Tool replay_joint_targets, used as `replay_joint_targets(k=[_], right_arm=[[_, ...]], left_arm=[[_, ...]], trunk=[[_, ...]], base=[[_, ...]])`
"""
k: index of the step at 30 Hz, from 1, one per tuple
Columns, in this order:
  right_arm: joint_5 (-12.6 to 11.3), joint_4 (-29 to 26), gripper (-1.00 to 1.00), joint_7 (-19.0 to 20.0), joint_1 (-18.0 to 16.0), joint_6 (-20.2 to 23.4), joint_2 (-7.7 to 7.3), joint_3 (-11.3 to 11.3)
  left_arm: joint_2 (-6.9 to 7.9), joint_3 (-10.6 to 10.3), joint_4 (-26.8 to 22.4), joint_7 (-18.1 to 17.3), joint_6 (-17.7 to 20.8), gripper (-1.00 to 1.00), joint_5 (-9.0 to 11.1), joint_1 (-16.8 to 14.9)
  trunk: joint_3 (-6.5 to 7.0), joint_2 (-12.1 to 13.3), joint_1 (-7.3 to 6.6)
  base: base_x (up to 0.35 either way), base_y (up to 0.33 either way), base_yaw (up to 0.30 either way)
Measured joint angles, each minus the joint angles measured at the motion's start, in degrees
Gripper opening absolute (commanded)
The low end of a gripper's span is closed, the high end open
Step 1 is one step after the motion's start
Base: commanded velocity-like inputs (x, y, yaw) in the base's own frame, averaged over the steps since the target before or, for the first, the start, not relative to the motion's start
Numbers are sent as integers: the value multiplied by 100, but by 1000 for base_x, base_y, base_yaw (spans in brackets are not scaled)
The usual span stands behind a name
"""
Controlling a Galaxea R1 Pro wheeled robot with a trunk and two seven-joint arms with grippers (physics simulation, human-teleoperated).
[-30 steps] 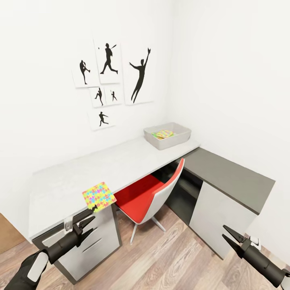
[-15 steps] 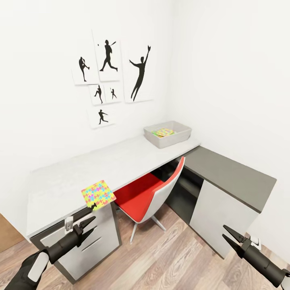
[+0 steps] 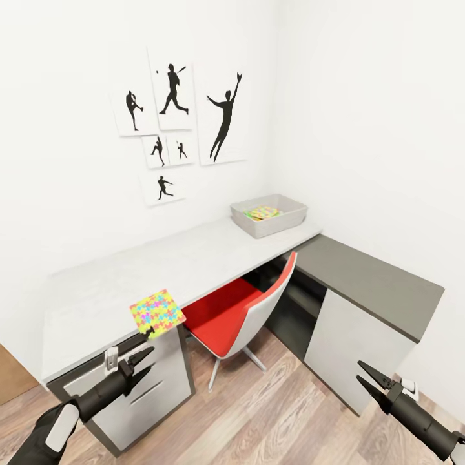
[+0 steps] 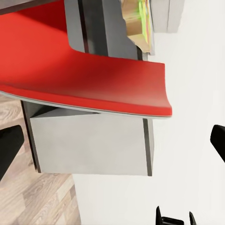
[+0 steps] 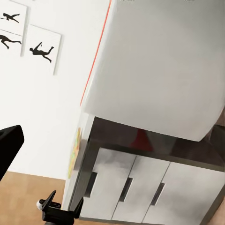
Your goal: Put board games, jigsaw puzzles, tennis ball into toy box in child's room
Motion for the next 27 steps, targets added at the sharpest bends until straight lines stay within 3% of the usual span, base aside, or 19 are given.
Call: replay_joint_targets(k=[27], right_arm=[[0,0,100,0,0,0,0,0]], left_arm=[[-38,-14,-2,9,-1,100,0,0]], trunk=[[0,0,1]], base=[[91,-68,0]])
